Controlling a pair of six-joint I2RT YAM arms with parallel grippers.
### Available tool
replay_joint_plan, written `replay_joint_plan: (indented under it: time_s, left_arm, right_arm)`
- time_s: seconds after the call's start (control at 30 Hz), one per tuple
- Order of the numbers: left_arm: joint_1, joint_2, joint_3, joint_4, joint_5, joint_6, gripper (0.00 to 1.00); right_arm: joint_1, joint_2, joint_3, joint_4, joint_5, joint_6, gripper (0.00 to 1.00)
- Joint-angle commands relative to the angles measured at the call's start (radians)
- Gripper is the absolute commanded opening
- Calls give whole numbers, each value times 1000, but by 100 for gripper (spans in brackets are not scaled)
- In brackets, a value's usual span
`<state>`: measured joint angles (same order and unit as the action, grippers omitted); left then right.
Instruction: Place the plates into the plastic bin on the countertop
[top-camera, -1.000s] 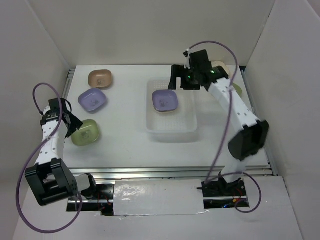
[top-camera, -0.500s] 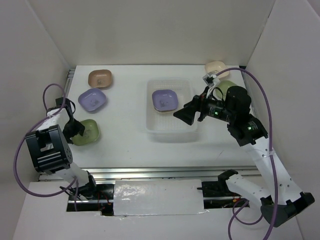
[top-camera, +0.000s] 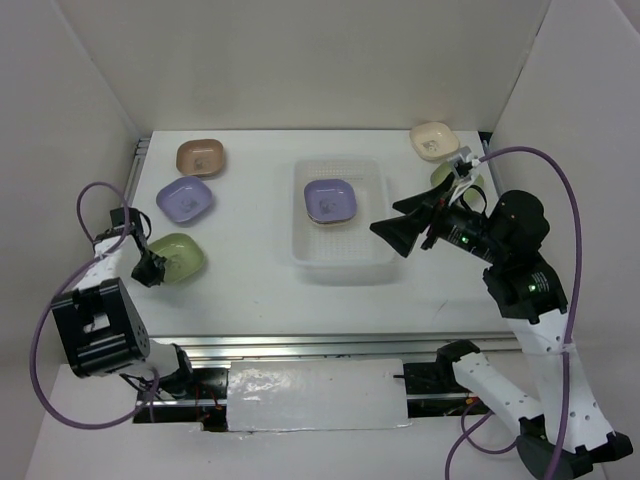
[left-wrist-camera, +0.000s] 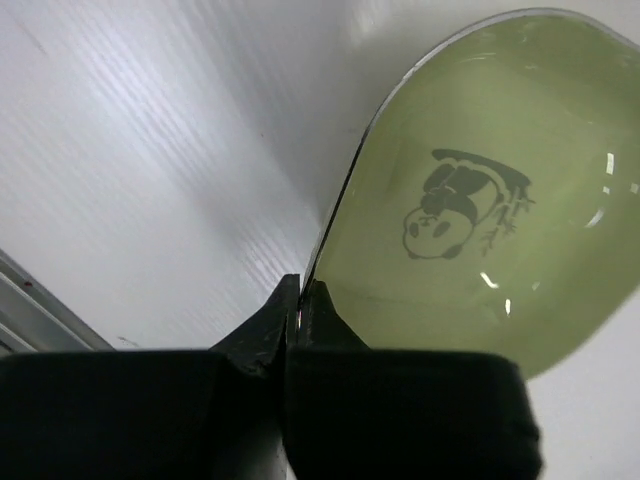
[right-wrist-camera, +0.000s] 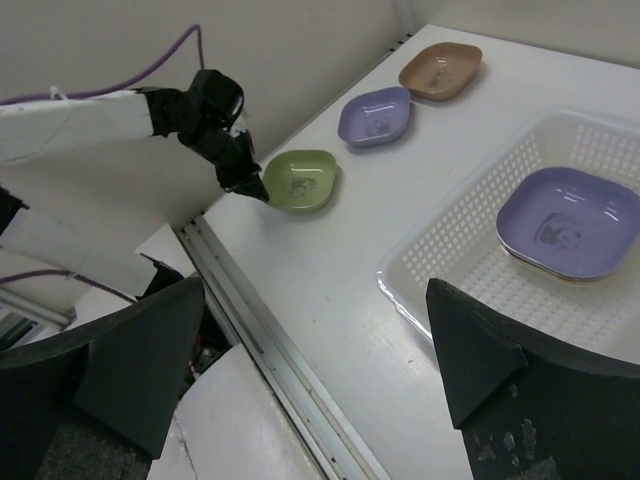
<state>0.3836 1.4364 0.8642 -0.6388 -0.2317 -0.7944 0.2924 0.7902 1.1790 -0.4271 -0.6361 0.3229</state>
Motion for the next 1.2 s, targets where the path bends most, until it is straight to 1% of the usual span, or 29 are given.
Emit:
replay_joint_plan:
  time_s: [0.0, 0.03, 0.07, 0.13, 0.17, 0.23, 0.27, 0.3, 0.33, 0.37, 0.4, 0.43, 0.47, 0.5, 0.53, 0.57, 0.63, 0.67, 0.7, 0.73, 0.83, 0.87, 0.93, 1.03, 1.17]
  left_arm:
    - [-27, -164, -31, -77, -55, -45, 0]
    - [-41, -222, -24, -94, -61, -49, 0]
    - [-52, -329, -13, -108, -60, -40, 0]
    - [-68, -398, 31, -111, -20, -11, 0]
    - [-72, -419, 92, -131, 0, 0, 0]
    - [-107, -429, 139, -150, 84, 7, 0]
    - [-127, -438, 163, -130, 122, 3, 0]
    - [-182, -438, 171, -74, 191, -8, 0]
    - [-221, -430, 182, -47, 218, -40, 0]
    - [-323, -395, 209, -20, 224, -66, 0]
    - [-375, -371, 228, 55, 239, -86, 0]
    - [-462, -334, 249, 79, 236, -129, 0]
    - [-615, -241, 322, 106, 188, -146, 0]
    - [-693, -188, 373, 114, 134, -172, 0]
    - [-768, -124, 425, 113, 26, -172, 0]
    - [-861, 15, 555, 104, 6, -163, 0]
    - [-916, 151, 683, 64, -55, -161, 0]
    - [-940, 268, 782, 59, -67, -158, 0]
    - [-948, 319, 836, 54, -78, -161, 0]
    - [-954, 420, 916, 59, -87, -155, 0]
    - [-962, 557, 1041, 30, -83, -164, 0]
    - [-965, 635, 1123, -4, -101, -167, 0]
    - [-957, 720, 1221, -39, -113, -183, 0]
    - [-945, 774, 1283, -78, -120, -203, 0]
    - [-930, 785, 1291, -140, -132, -244, 0]
  right_arm:
    - [-22, -8, 44, -35, 12, 2, 100]
    - [-27, -12, 44, -44, 19, 4, 100]
    - [-30, -9, 51, -47, 29, 8, 100]
    - [-47, -2, 54, -59, 58, 21, 100]
    - [-67, 7, 62, -62, 62, 31, 100]
    - [-85, 32, 73, -87, 79, 45, 100]
    - [-97, 41, 83, -91, 91, 57, 100]
    - [-120, 52, 85, -97, 108, 67, 100]
    - [-131, 72, 91, -110, 137, 74, 100]
    - [-147, 82, 105, -117, 154, 90, 100]
    - [-176, 104, 110, -128, 173, 100, 100]
    - [-194, 113, 114, -133, 209, 111, 100]
    - [-211, 125, 117, -137, 232, 139, 100]
    - [-229, 142, 119, -147, 251, 152, 100]
    - [-260, 153, 123, -157, 266, 163, 100]
    - [-269, 164, 129, -171, 321, 185, 100]
    - [-314, 179, 139, -202, 349, 186, 100]
    - [-321, 181, 137, -213, 369, 188, 100]
    - [-331, 176, 134, -214, 375, 188, 100]
    - [-341, 172, 119, -213, 378, 191, 100]
    - [-349, 165, 100, -210, 378, 191, 100]
    - [-349, 167, 96, -208, 374, 192, 100]
    - [-349, 172, 91, -207, 365, 192, 100]
    - [-349, 172, 90, -203, 360, 188, 100]
    - [-349, 173, 90, -202, 357, 189, 100]
